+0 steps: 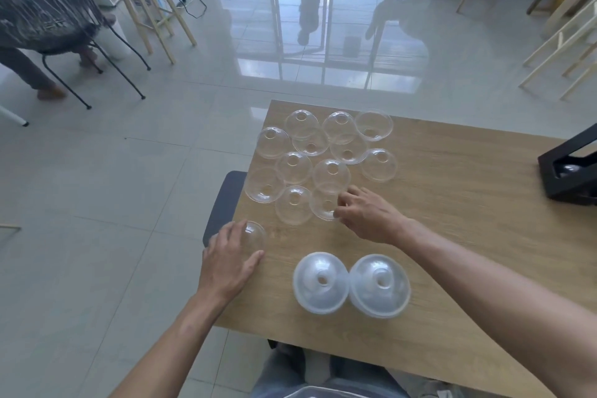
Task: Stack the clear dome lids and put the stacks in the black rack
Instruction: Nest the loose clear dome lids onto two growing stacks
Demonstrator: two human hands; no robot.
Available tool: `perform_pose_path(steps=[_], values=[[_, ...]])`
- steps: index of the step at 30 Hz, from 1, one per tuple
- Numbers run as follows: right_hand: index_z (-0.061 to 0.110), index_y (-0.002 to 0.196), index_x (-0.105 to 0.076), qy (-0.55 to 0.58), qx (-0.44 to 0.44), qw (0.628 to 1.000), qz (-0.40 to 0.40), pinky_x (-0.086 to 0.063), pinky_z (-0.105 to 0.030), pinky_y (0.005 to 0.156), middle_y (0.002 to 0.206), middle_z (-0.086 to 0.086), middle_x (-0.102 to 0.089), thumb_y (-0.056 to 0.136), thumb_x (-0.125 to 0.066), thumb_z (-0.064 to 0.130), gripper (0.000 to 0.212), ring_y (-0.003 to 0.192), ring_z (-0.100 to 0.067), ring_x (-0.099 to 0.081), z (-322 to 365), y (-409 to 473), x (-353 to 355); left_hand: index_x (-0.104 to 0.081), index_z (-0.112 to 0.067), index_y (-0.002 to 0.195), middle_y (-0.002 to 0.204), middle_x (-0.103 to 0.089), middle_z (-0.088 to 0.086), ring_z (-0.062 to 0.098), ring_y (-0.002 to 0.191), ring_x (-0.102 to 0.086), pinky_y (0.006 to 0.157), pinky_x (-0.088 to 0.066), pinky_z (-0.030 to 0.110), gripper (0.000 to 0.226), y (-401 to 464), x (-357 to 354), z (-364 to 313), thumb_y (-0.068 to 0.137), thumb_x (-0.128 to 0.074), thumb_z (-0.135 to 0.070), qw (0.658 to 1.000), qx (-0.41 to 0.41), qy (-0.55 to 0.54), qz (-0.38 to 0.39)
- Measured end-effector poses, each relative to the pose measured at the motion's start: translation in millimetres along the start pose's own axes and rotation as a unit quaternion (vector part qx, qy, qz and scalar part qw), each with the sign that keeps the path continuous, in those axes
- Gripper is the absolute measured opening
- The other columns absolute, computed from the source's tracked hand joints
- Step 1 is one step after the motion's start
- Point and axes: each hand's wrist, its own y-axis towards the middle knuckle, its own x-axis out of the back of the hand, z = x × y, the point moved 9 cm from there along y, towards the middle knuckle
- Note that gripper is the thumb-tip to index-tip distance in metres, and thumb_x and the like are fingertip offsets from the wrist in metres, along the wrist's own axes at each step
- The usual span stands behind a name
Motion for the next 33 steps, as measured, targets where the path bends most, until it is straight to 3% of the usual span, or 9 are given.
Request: perform_pose_path(steps=[4, 8, 11, 15, 21, 25, 29, 31, 33], values=[[0.013, 0.099, -0.078, 0.065, -0.016, 0.996, -0.062, -0.055, -0.039, 0.073, 0.096, -0.004, -0.067, 0.097, -0.075, 0.011, 0.004, 0.086, -0.028, -0.059, 4, -15, 27, -0.046, -0.030, 0.152, 0.149, -0.050, -0.006, 0.025, 0.134, -0.049, 0.107, -0.048, 0.045, 0.076, -20, 16, -24, 0.087, -0.080, -0.048, 0.996, -0.056, -0.073, -0.021], [0.012, 0.105, -0.081, 0.218, -0.154, 0.954, -0.141, -0.055, -0.030, 0.075, 0.095, 0.002, -0.071, 0.095, -0.079, 0.013, 0.010, 0.083, -0.017, -0.066, -12, -53, 70, -0.045, -0.039, 0.149, 0.146, -0.050, -0.020, 0.012, 0.133, -0.048, 0.105, -0.043, 0.028, 0.077, -43, 41, -59, 0.084, -0.083, -0.051, 0.981, -0.107, -0.158, -0.031], [0.021, 0.111, -0.081, 0.351, -0.282, 0.872, -0.190, -0.056, -0.021, 0.077, 0.094, 0.009, -0.078, 0.095, -0.078, 0.020, 0.017, 0.083, -0.011, -0.072, -25, -99, 91, -0.044, -0.042, 0.148, 0.144, -0.050, -0.027, 0.006, 0.128, -0.050, 0.104, -0.044, 0.026, 0.079, -59, 58, -86, 0.082, -0.084, -0.054, 0.974, -0.141, -0.171, -0.032], [0.020, 0.121, -0.078, 0.530, -0.367, 0.734, -0.214, -0.060, -0.026, 0.074, 0.090, -0.010, -0.079, 0.094, -0.074, 0.024, 0.027, 0.073, -0.021, -0.071, -18, -157, 90, -0.048, -0.033, 0.150, 0.148, -0.050, -0.024, 0.006, 0.134, -0.048, 0.111, -0.037, 0.018, 0.080, -79, 59, -123, 0.082, -0.084, -0.054, 0.965, -0.206, -0.159, -0.010], [0.018, 0.117, -0.081, 0.651, -0.443, 0.606, -0.112, -0.061, -0.032, 0.070, 0.095, -0.024, -0.076, 0.095, -0.071, 0.014, 0.024, 0.075, -0.025, -0.069, 29, -212, 43, -0.053, -0.023, 0.151, 0.153, -0.050, -0.009, 0.012, 0.141, -0.042, 0.116, -0.041, 0.034, 0.082, -94, 29, -146, 0.082, -0.085, -0.054, 0.962, -0.241, -0.121, 0.042], [0.018, 0.112, -0.080, 0.575, -0.498, 0.639, -0.116, -0.060, -0.032, 0.063, 0.087, -0.014, -0.078, 0.104, -0.064, 0.009, 0.020, 0.068, -0.021, -0.068, 37, -220, 32, -0.054, -0.025, 0.149, 0.153, -0.050, -0.006, 0.016, 0.136, -0.044, 0.111, -0.048, 0.041, 0.080, -97, 13, -147, 0.082, -0.083, -0.056, 0.961, -0.259, -0.082, 0.043], [0.030, 0.106, -0.078, 0.446, -0.540, 0.696, -0.157, -0.058, -0.028, 0.060, 0.079, 0.002, -0.077, 0.103, -0.066, 0.029, 0.012, 0.061, -0.012, -0.069, 36, -225, 42, -0.044, -0.035, 0.153, 0.159, -0.041, -0.007, 0.014, 0.140, -0.040, 0.113, -0.045, 0.041, 0.084, -94, -1, -144, 0.082, -0.076, -0.066, 0.964, -0.254, -0.067, 0.041], [0.036, 0.118, -0.072, 0.400, -0.549, 0.709, -0.188, -0.059, -0.028, 0.070, 0.098, 0.015, -0.076, 0.100, -0.065, 0.047, 0.022, 0.080, -0.002, -0.072, 42, -227, 48, -0.031, -0.042, 0.157, 0.164, -0.032, -0.008, 0.014, 0.145, -0.036, 0.118, -0.040, 0.042, 0.093, -93, -10, -139, 0.081, -0.073, -0.072, 0.967, -0.243, -0.065, 0.050], [0.046, 0.137, -0.058, 0.357, -0.498, 0.771, -0.172, -0.052, -0.023, 0.091, 0.133, 0.029, -0.060, 0.094, -0.067, 0.064, 0.047, 0.116, 0.009, -0.060, 55, -218, 51, -0.010, -0.049, 0.161, 0.169, -0.022, -0.011, 0.011, 0.151, -0.029, 0.122, -0.034, 0.040, 0.104, -93, -21, -134, 0.079, -0.070, -0.077, 0.969, -0.226, -0.073, 0.070]])
